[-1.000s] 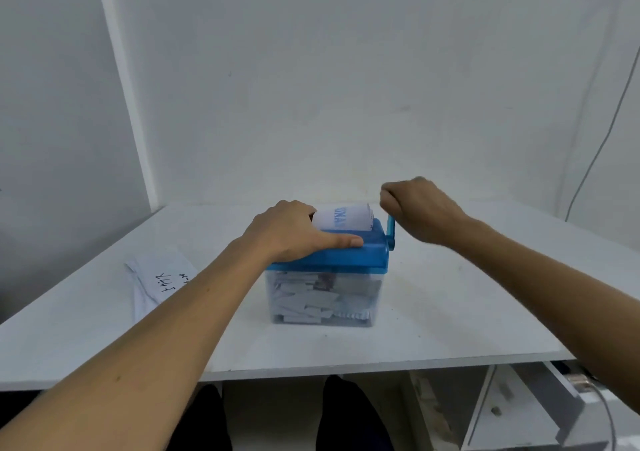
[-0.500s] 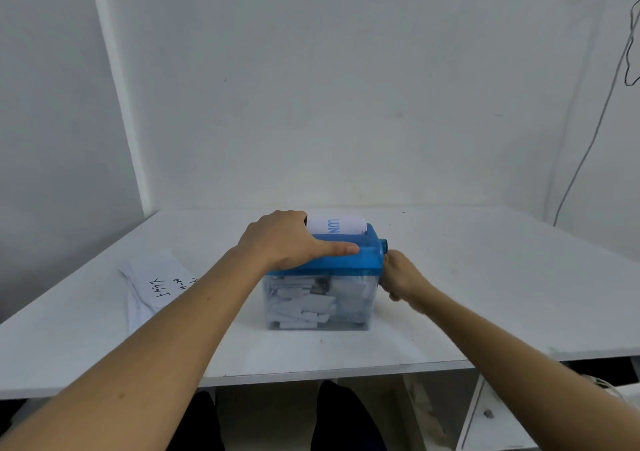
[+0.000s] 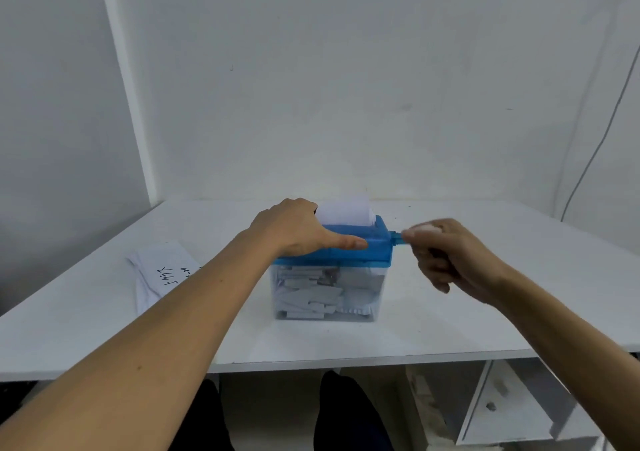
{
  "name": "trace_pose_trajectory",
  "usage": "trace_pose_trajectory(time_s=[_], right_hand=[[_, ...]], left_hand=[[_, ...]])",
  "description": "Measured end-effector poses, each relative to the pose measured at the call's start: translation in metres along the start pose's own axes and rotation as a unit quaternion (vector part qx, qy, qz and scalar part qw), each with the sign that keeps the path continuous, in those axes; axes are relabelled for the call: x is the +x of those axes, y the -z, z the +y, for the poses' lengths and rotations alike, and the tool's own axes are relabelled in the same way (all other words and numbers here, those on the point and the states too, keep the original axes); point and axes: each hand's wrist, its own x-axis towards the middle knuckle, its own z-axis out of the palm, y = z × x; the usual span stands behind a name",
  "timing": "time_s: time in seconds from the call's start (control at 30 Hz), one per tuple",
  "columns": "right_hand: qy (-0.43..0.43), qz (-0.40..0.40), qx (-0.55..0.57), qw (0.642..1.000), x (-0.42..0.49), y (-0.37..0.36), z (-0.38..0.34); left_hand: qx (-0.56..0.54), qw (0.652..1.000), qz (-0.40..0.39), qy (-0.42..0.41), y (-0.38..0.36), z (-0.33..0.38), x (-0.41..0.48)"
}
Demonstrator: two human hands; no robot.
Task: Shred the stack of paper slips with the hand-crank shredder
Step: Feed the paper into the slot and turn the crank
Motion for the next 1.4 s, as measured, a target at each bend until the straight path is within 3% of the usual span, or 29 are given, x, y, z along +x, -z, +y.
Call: trace_pose_trajectory(time_s=[0.13, 0.33, 0.47, 0.73, 0.93, 1.1, 1.17, 1.27, 1.4], right_hand=[[0.038, 0.047, 0.034, 0.998, 0.032, 0.003, -0.006], [0.071, 0.185, -0.016, 0.98, 0.085, 0.004, 0.001], [0.039, 0.224, -0.075, 0.971, 0.107, 0.001, 0.014], [-0.105, 0.212, -0.092, 0.967, 0.112, -0.014, 0.06], [-0.195, 0.132, -0.134, 0.963, 0.086, -0.023, 0.061], [-0.182, 0.151, -0.087, 0.968, 0.055, -0.036, 0.077], [-0.157, 0.17, -0.122, 0.965, 0.042, -0.04, 0.079], [-0.136, 0.125, -0.207, 0.961, 0.025, -0.043, 0.069], [-0.13, 0.069, -0.239, 0.96, 0.002, -0.037, 0.053]], left_hand=[[-0.016, 1.0, 0.005, -0.01, -0.001, -0.002, 0.0], [-0.009, 1.0, 0.001, -0.019, -0.001, -0.005, 0.0], [-0.013, 1.0, 0.005, -0.02, -0.001, -0.003, -0.001], [0.009, 0.999, 0.006, -0.04, 0.002, 0.005, -0.007], [0.016, 1.0, 0.001, -0.026, 0.003, 0.011, -0.011], [0.005, 1.0, -0.005, -0.018, 0.001, 0.009, -0.01], [-0.002, 1.0, -0.011, -0.015, 0.002, 0.008, -0.009], [-0.004, 1.0, -0.018, -0.012, 0.002, 0.01, -0.01], [0.003, 1.0, -0.023, 0.002, 0.001, 0.009, -0.009]])
